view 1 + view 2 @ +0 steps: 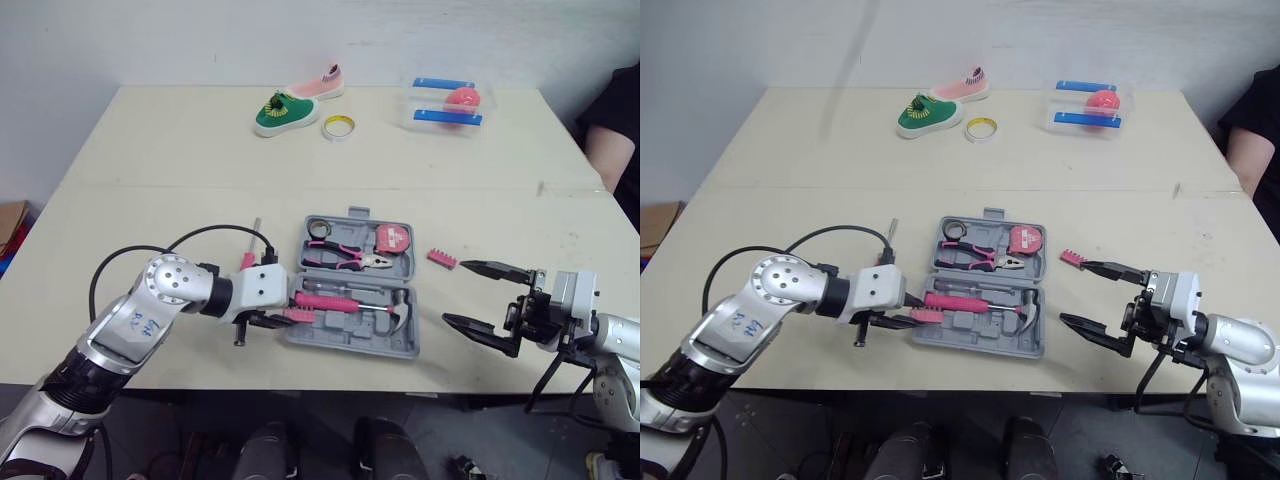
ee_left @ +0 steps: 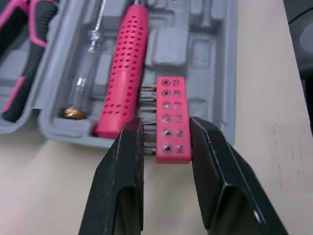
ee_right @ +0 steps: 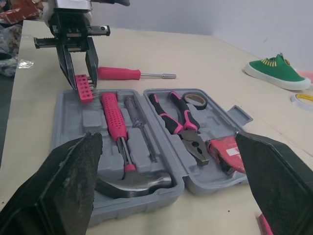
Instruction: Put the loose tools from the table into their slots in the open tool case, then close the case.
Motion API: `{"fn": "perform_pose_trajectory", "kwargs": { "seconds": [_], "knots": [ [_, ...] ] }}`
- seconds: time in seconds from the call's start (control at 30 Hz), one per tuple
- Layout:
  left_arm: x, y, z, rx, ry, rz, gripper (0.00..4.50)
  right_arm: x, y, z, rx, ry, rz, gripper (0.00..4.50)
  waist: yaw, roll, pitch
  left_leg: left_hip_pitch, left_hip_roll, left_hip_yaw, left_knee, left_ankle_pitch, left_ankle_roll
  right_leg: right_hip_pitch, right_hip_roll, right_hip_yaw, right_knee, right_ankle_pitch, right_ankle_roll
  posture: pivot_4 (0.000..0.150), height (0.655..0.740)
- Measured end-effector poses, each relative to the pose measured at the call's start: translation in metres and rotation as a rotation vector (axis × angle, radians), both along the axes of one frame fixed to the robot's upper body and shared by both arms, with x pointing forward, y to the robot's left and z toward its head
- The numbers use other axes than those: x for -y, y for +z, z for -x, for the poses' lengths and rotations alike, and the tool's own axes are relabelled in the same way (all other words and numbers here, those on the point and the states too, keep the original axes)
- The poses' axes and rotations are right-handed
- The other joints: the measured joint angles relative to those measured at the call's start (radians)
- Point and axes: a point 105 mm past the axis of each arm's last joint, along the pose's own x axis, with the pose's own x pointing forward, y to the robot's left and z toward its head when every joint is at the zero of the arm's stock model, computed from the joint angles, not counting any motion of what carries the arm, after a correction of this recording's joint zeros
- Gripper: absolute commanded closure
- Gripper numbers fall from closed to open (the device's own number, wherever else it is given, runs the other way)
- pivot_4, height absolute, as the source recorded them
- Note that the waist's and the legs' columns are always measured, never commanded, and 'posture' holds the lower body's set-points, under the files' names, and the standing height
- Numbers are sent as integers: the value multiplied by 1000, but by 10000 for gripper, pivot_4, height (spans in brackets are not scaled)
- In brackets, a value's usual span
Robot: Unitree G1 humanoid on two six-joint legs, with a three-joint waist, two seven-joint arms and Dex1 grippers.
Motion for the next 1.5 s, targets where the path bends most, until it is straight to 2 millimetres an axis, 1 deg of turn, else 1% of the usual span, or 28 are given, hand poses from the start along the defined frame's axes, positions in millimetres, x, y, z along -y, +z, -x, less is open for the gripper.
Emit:
{"fn": "perform_pose_trajectory", "kwargs": {
  "seconds": [0.13, 0.23, 0.43, 0.53, 0.6, 0.77, 0.83, 0.97, 1.5],
  "knots": [
    [16, 1, -2, 7, -24, -4, 38188, -3, 2, 1, 9, 0, 2, 0, 1, 0, 0, -1, 0, -1, 3, 0, 0, 0, 0, 0, 1, 0, 0, 1500, 7400],
    [20, 3, -7, 27, -8, -24, 38188, -6, 6, 3, 19, 6, 3, 0, 2, 0, 0, -1, 0, -1, 5, 0, 1, 0, 0, 0, 4, 0, 0, 1500, 7400],
    [21, 2, -7, 23, -16, -66, 38188, -11, 11, 3, 21, -1, -3, 0, 1, 0, 0, 0, 0, -1, 5, 0, 1, 0, -1, 0, 5, 0, -1, 1500, 7400],
    [16, 1, -6, 18, -23, -91, 38188, -14, 14, 2, 24, -1, -5, 0, -1, 0, 0, 0, 0, -1, 5, 0, 1, 0, -1, 1, 5, -1, -1, 1500, 7400],
    [9, -2, -6, 7, -10, -127, 38188, -15, 16, 2, 18, -6, -3, 0, 0, 0, 0, -1, 0, -2, 5, 0, 0, 0, -1, 0, 6, -1, -1, 1500, 7400],
    [7, -2, -7, 10, -11, -141, 38188, -20, 24, 1, 30, -5, 4, 0, 1, 0, 0, -1, 0, -2, 6, 0, 1, 0, -3, 0, 6, -1, -1, 1500, 7400],
    [9, -3, -9, 12, -10, -133, 38188, -20, 24, 0, 26, -11, 2, 0, 2, 0, 0, -1, 0, -2, 6, 0, 1, 0, -5, 0, 6, -1, -1, 1500, 7400],
    [17, -5, -13, 24, -15, -122, 38188, -21, 24, 0, 18, -12, 1, 0, 3, 0, 0, -1, -1, -2, 8, -1, 2, 0, -5, 0, 7, -1, -1, 1500, 7400],
    [24, -7, -16, 53, -51, -108, 38188, -21, 21, 2, 13, 0, 6, 0, 17, 0, 0, -2, -1, -2, 10, -1, 3, 0, -8, -2, 8, -1, -1, 1500, 7400]
  ]
}}
